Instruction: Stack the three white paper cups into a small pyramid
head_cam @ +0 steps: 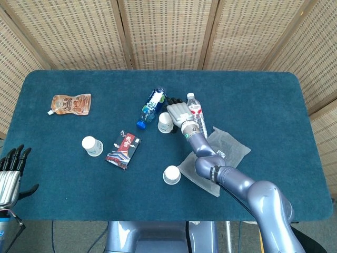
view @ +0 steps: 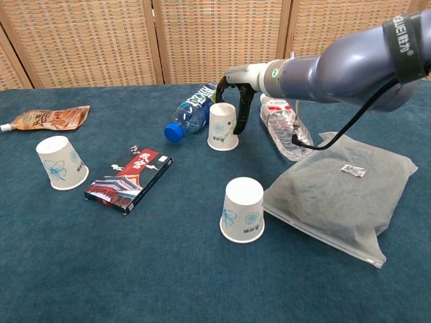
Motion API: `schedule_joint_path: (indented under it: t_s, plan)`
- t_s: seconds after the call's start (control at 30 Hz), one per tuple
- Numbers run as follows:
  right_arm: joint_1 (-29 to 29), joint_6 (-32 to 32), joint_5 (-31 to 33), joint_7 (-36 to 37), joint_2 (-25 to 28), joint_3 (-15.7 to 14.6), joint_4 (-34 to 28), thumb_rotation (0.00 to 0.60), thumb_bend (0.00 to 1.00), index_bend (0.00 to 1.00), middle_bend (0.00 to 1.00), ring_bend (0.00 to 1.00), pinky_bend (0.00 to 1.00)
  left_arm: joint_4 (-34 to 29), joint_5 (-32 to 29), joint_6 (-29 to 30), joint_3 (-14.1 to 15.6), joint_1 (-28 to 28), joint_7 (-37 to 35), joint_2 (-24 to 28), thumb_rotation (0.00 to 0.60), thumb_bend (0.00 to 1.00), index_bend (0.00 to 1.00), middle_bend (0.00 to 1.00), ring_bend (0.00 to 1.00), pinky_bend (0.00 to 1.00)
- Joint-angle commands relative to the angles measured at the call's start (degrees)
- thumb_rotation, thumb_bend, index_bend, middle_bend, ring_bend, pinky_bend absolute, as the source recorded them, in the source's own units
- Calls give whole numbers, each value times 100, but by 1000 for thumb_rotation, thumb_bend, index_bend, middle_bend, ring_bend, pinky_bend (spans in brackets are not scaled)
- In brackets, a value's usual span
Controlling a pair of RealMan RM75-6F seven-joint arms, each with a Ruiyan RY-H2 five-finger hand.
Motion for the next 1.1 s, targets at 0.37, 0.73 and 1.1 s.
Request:
schedule_joint_path:
  t_s: [0.37,0.73,1.1]
  plan:
    - [37,-152,-577,506,-389,46,641,600,217,497,0,0,184,35,-16,-38,31,-13,-9,-25,600,194,42,0,0,125]
    - [-189,440,-838,470,170,119,-458,600,218,516,0,0,186,-45,123,49,80,6,-55,21,600,194,42,0,0,125]
    - [-846,2068,-597,-583,1327,-92,-3784,600,219,519,0,0,185,-271,459,239,195,62,-87,133,600,195,42,0,0,125]
